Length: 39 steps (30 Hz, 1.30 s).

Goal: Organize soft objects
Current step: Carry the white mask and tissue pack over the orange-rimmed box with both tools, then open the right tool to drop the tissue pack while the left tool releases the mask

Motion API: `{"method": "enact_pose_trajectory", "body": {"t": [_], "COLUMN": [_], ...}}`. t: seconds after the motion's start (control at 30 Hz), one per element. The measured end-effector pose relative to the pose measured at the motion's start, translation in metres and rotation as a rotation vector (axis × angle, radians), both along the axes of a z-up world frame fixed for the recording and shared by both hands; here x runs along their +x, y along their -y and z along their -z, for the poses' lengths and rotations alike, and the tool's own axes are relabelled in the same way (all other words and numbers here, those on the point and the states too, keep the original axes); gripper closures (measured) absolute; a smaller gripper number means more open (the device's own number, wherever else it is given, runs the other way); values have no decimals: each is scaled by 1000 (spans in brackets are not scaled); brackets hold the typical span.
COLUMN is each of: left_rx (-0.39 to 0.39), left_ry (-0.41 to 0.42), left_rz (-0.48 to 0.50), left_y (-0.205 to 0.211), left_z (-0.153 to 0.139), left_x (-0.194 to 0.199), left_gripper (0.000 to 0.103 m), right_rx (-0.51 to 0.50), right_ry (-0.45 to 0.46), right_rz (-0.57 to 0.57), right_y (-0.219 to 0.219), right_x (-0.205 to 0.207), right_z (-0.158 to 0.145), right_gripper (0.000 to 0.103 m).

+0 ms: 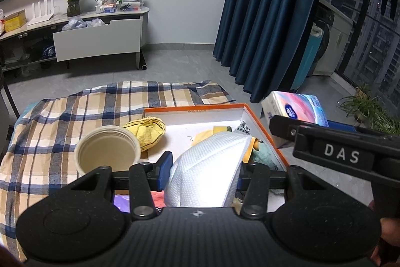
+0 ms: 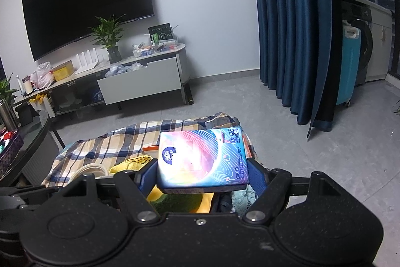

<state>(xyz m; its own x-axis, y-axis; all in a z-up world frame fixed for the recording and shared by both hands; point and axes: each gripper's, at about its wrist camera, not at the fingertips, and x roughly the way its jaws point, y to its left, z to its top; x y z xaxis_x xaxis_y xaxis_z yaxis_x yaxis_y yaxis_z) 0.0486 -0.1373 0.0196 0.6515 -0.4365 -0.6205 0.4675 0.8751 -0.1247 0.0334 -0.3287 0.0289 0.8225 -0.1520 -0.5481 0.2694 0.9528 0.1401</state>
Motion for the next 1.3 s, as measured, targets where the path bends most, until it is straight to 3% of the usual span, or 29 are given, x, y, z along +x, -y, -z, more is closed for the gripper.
{"method": "enact_pose_trajectory", "body": {"t": [1.0, 1.3], "left_rx": [-10, -24], "left_ry": [-54, -79], "left_rz": [111, 122], "left_y": [37, 41], "left_z": [24, 30], "left_x": [8, 7], "left_gripper": [54, 44], "right_rx": [50, 87], "right_ry": [-69, -16], "right_rz": [-63, -62], "right_y": [26, 34], "right_x": [60, 55], "right_z": [18, 11], "right_gripper": [14, 12]}}
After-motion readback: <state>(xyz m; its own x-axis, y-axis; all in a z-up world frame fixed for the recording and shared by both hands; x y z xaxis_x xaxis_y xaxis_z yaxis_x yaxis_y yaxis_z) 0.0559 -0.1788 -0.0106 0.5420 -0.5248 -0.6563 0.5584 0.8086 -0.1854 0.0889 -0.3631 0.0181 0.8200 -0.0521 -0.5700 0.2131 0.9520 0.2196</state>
